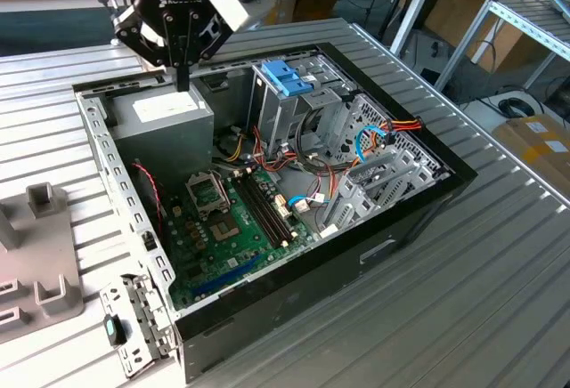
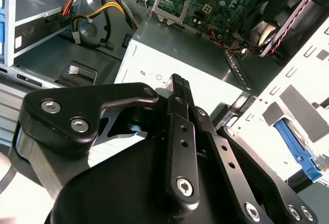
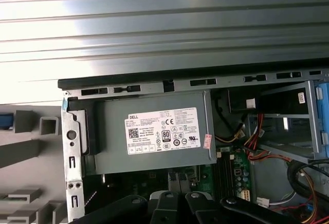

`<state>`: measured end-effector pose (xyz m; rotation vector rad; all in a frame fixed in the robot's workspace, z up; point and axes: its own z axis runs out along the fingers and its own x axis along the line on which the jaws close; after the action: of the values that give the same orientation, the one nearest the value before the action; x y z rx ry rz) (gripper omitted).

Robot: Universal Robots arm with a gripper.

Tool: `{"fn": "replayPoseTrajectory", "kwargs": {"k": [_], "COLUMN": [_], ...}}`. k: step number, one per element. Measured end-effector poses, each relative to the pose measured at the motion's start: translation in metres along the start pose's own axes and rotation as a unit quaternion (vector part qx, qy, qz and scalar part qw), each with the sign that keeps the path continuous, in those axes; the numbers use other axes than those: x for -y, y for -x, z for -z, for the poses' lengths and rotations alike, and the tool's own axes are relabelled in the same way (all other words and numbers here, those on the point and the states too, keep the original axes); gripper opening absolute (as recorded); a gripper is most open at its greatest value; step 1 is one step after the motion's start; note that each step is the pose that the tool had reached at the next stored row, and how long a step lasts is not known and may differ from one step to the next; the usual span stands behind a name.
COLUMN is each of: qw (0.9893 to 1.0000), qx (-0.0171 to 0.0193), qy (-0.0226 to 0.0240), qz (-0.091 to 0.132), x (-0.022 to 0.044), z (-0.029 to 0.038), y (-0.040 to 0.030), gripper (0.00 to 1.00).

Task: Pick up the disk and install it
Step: 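Reach for the disk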

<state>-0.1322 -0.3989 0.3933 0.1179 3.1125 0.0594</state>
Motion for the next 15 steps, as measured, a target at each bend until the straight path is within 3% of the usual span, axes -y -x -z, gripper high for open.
{"fn": "replayPoseTrajectory", "kwargs": {"k": [15], "qw": [1.0], "qx": [0.0001], "qy": [-0.0012], "qz": [0.0], "x": [0.0004], "z": [0.0002], "y": [-0.0055], "gripper": [0.11]}}
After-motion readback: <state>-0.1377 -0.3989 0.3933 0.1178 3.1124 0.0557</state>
